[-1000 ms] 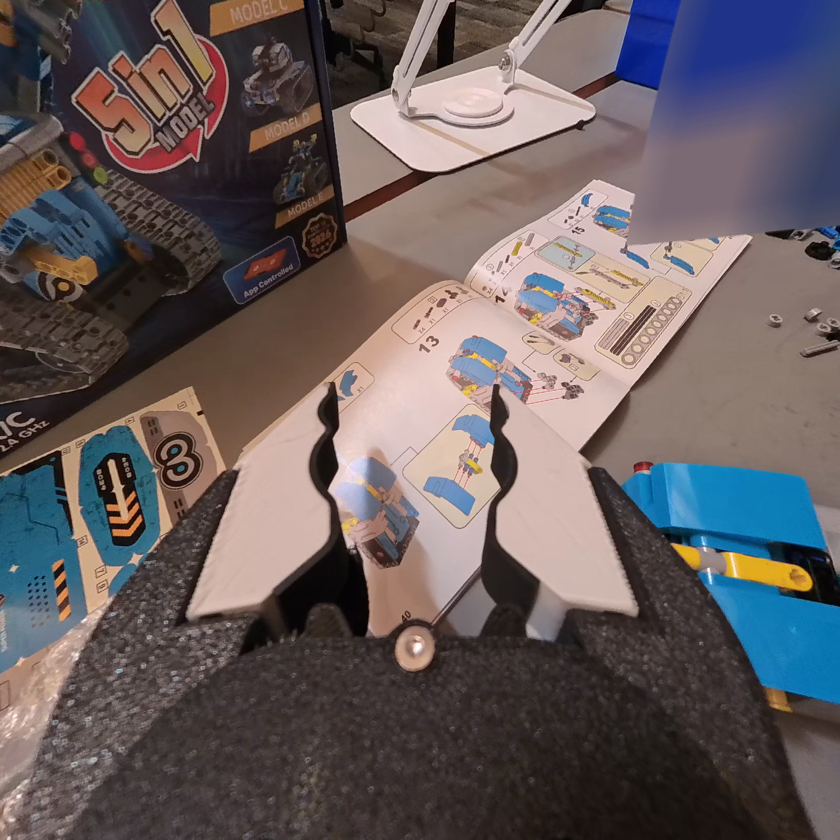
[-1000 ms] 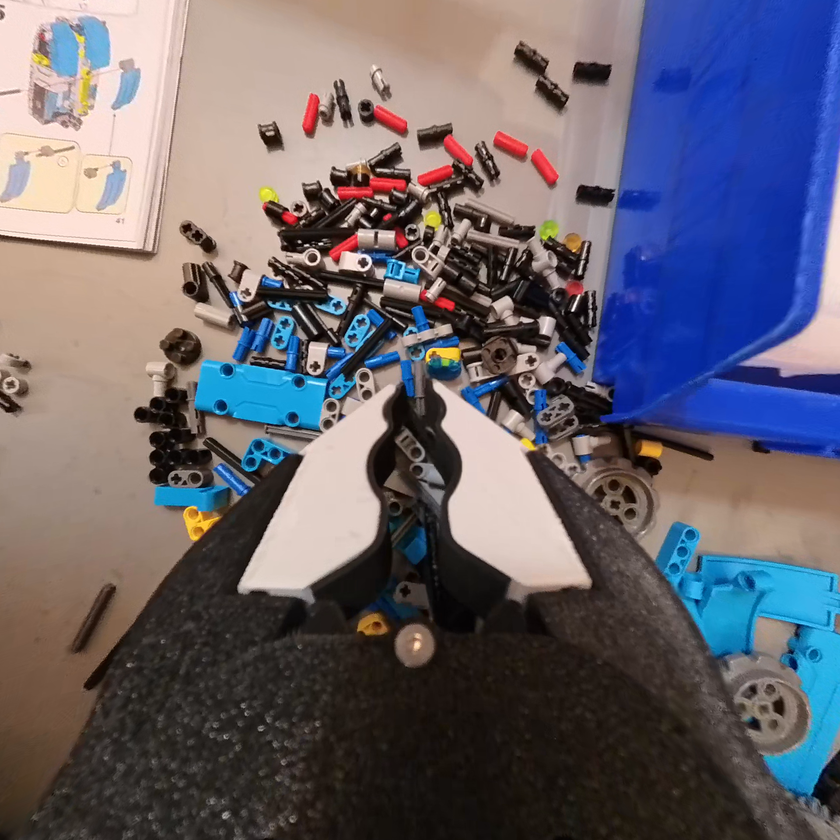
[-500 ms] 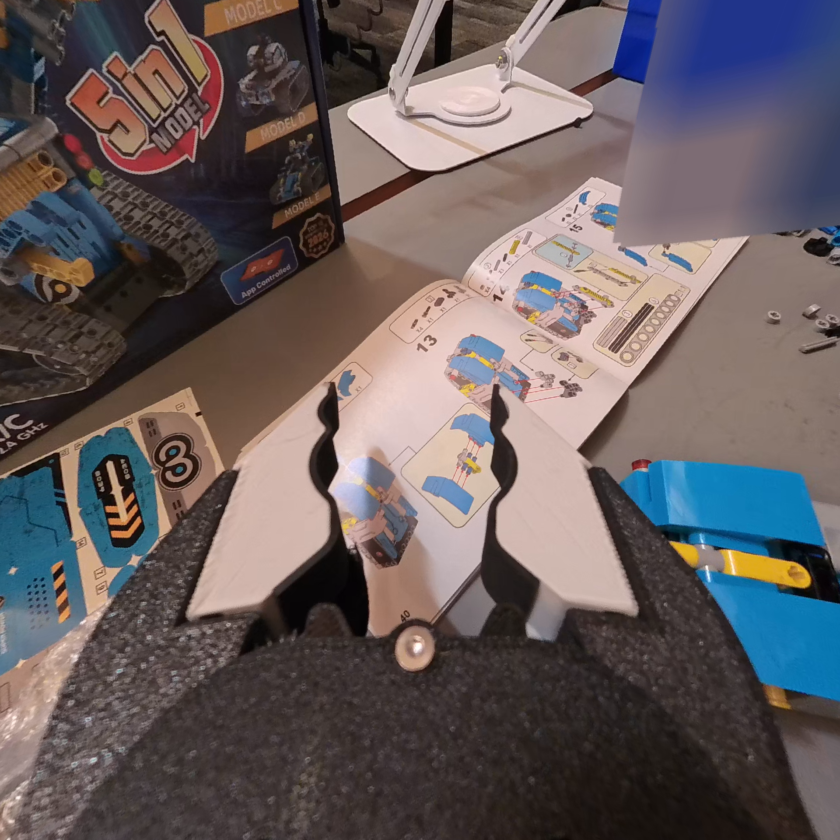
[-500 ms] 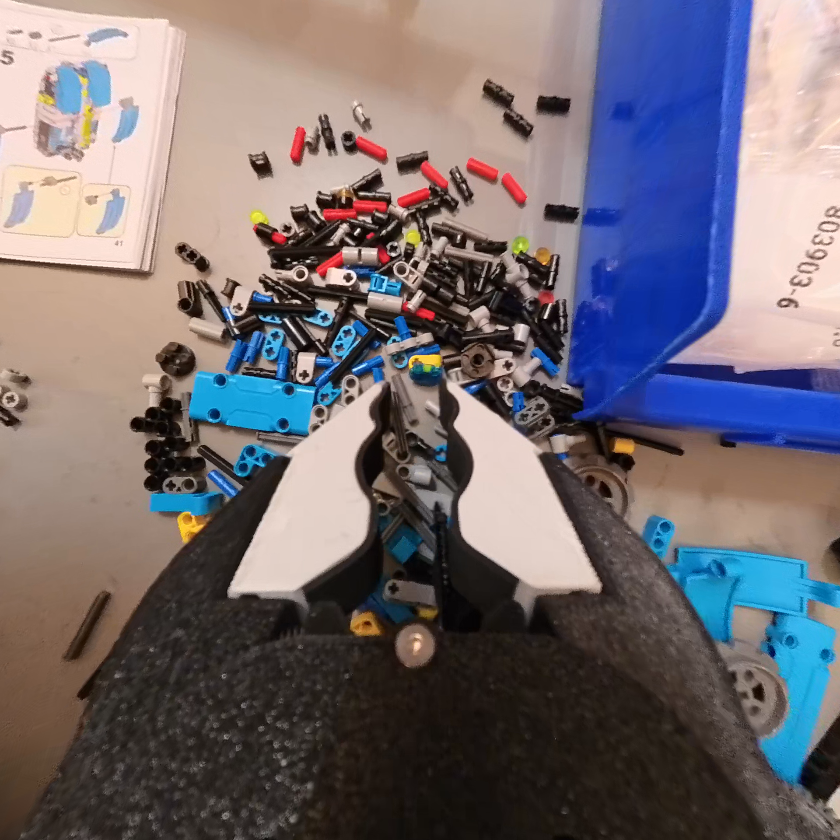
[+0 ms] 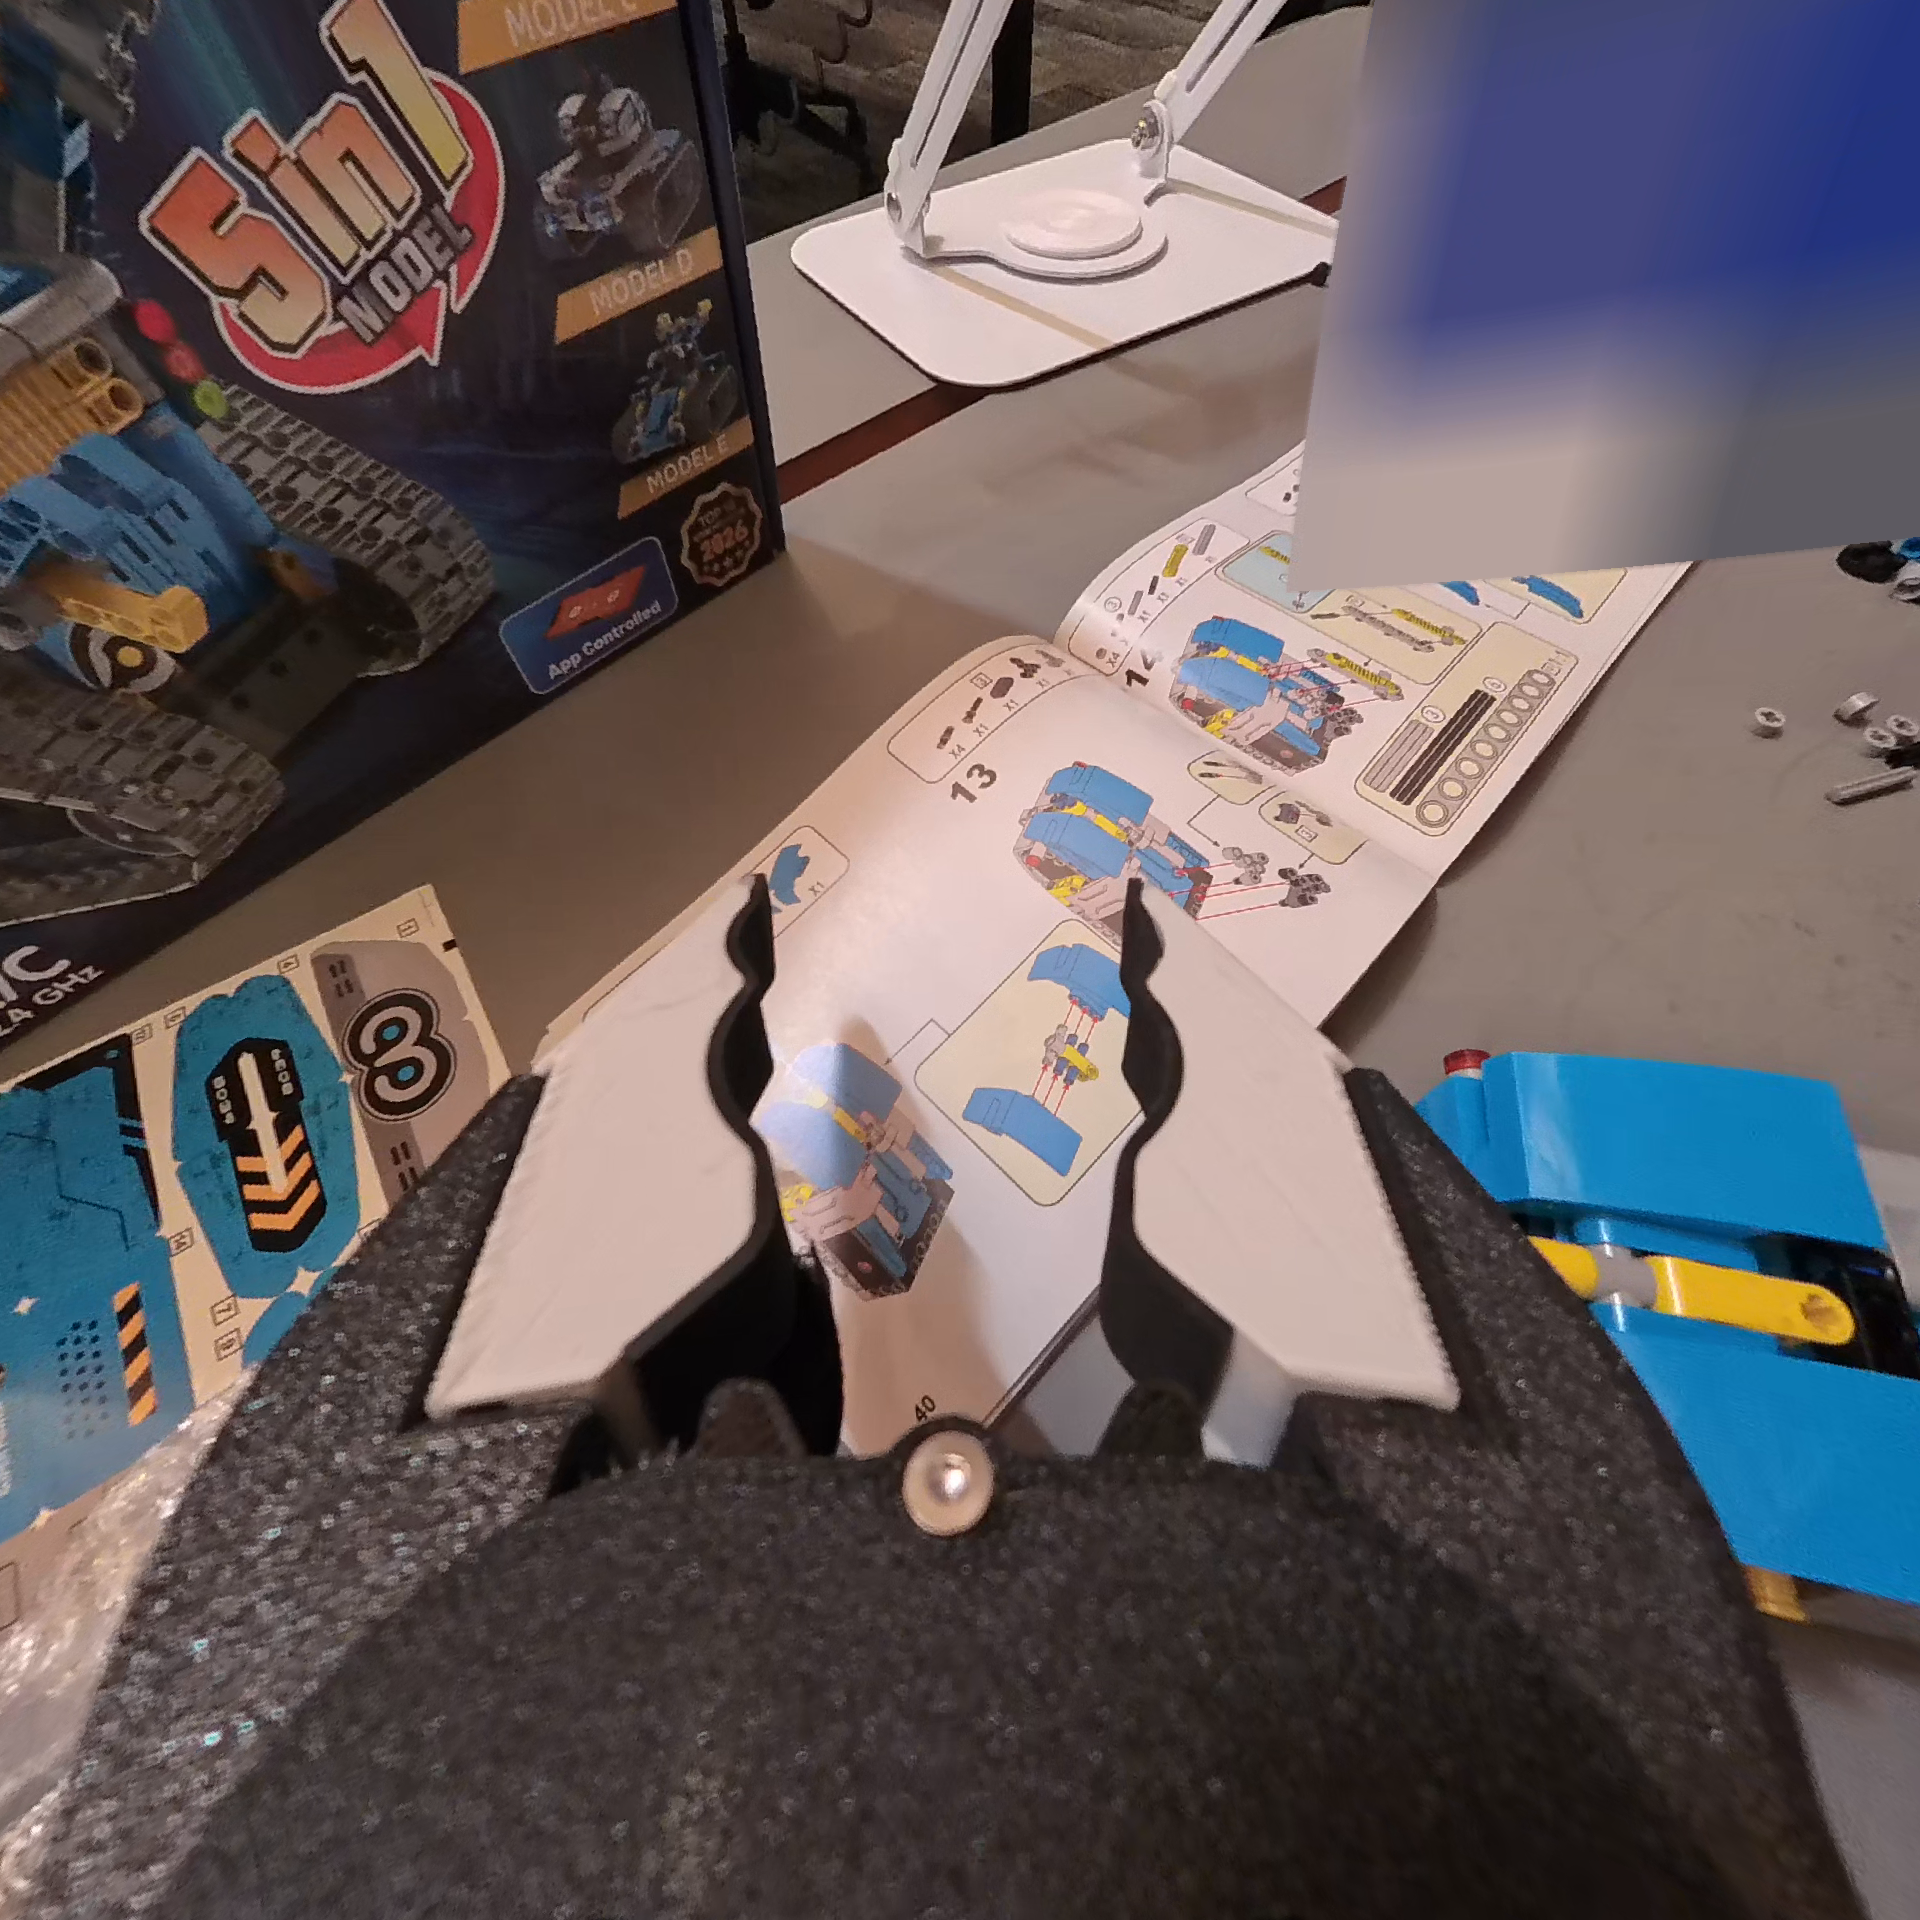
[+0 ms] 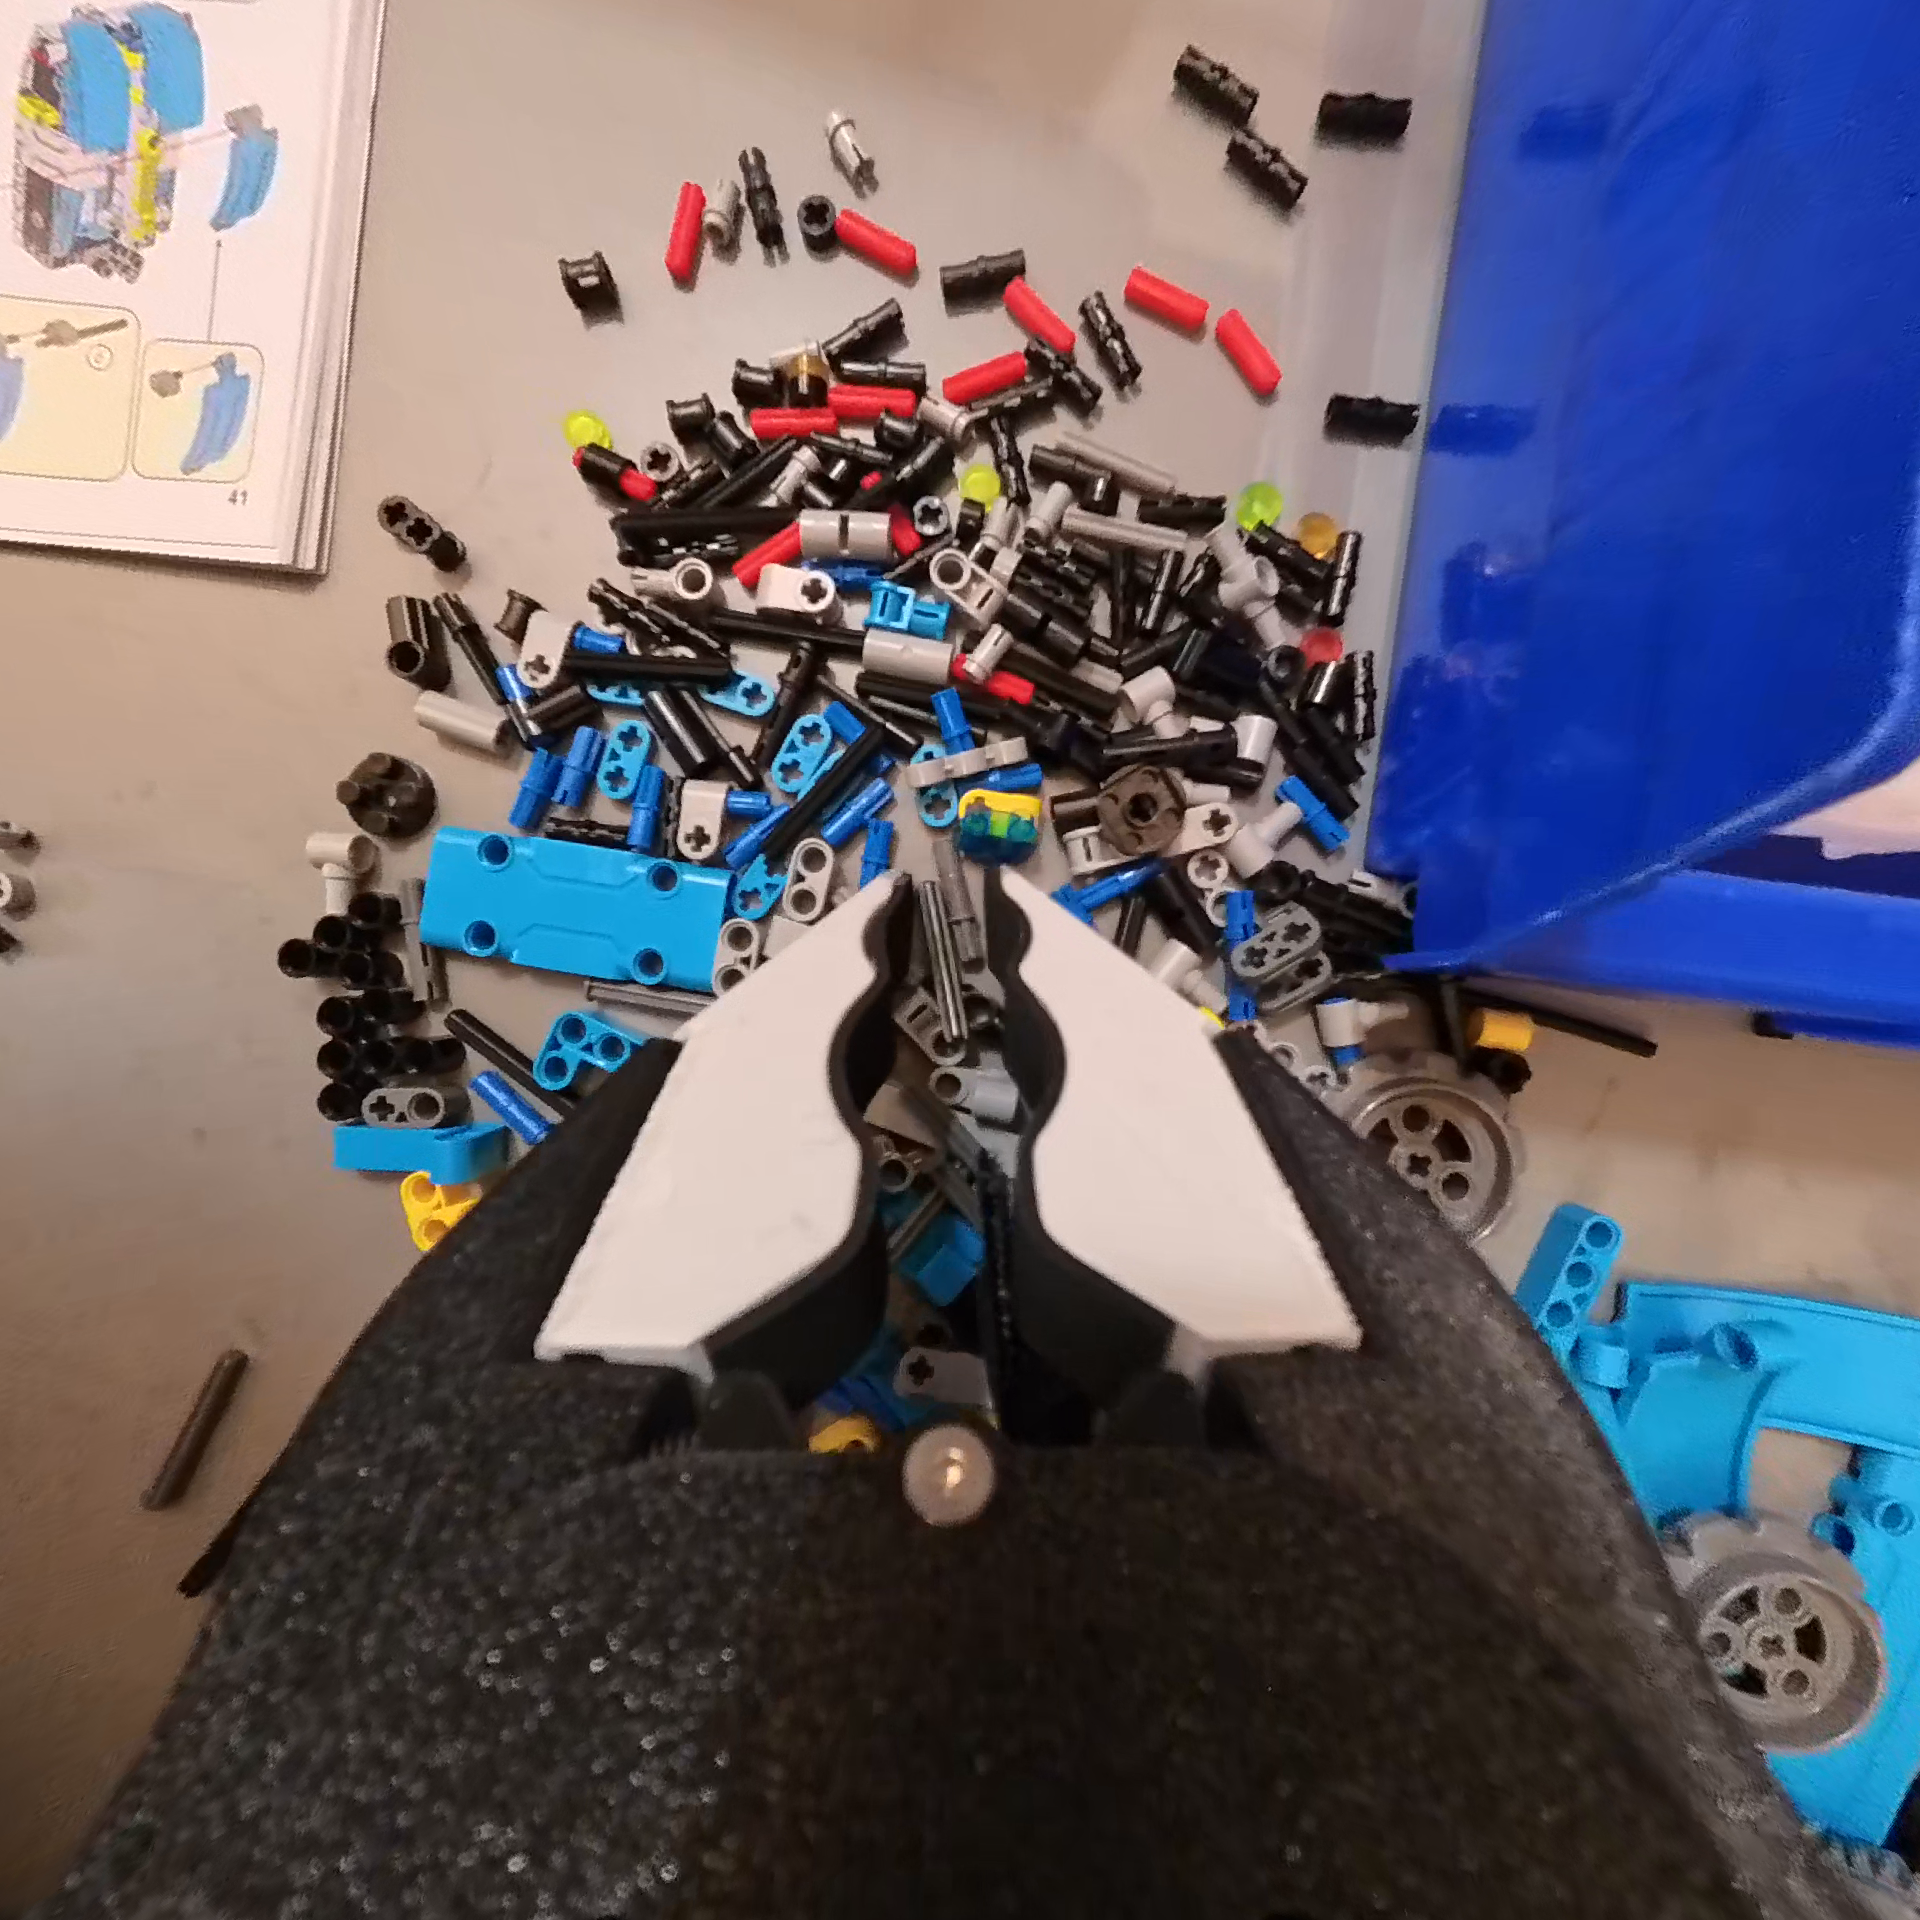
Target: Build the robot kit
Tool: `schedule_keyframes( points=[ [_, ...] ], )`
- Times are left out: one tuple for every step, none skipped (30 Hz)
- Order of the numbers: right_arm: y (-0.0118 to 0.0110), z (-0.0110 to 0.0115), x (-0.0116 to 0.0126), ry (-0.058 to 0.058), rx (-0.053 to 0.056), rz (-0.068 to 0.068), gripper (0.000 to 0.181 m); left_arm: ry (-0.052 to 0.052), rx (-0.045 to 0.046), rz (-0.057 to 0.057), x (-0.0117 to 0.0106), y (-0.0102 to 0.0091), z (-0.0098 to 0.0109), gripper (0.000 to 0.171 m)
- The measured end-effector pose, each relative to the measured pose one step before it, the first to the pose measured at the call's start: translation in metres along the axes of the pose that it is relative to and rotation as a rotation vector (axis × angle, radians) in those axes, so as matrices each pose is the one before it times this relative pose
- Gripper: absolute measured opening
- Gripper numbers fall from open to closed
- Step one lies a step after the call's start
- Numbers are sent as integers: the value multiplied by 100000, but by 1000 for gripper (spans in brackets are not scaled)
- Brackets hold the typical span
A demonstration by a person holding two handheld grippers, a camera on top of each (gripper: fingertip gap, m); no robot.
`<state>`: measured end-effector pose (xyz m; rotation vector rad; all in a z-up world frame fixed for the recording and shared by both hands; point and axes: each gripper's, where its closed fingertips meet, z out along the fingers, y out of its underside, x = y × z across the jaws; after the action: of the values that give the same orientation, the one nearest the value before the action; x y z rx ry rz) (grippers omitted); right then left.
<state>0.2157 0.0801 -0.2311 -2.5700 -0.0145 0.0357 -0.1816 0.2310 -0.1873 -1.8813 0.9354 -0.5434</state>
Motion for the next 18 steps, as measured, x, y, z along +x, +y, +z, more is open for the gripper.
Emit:
schedule_keyframes(
  points=[
    [9,1,4,-418,93,397,13,-5,150,39,0,-17,-19,68],
    [1,6,-9,-412,88,446,13,-14,35,61,10,1,-9,68],
    [6,-6,-1,-202,17,183,13,-26,14,89,4,-3,2,68],
    [9,-3,-1,69,-127,-123,13,-32,-26,73,6,9,-13,68],
    [1,4,-3,254,-128,-303,13,9,-123,30,12,18,10,68],
    [9,-10,-43,77,-222,-515,12,43,-128,5,-2,24,1,68],
    [17,9,-147,-606,-266,-525,9,24,-38,-11,4,5,-3,68],
    [-13,-11,2,347,-107,-337,9,28,61,-7,6,-2,-8,68],
    [-10,-10,-53,88,-199,-777,9,26,72,5,5,-12,-12,67],
    [-87,-42,-96,-145,303,-649,8,31,-10,23,5,8,-13,68],
    [-119,-53,-129,-402,628,-438,8,34,-46,35,3,15,1,68],
    [-99,-62,-77,-167,429,-277,5,-8,-16,16,6,5,-7,68],
    [-116,-105,-46,-33,688,-355,0,-1,-17,-6,-8,0,4,68],
    [-95,-81,37,347,543,-40,0,28,-66,-36,-1,15,5,68],
    [-18,-26,1,-28,68,53,0,25,-103,-53,-3,5,11,68],
    [81,64,-40,-369,-457,175,0,23,-126,-39,4,20,8,68],
    [108,74,-55,-461,-635,74,0,19,-114,-11,0,12,21,68],
    [-43,-2,7,86,289,56,0,16,-39,14,1,5,-3,68]
  ],
)
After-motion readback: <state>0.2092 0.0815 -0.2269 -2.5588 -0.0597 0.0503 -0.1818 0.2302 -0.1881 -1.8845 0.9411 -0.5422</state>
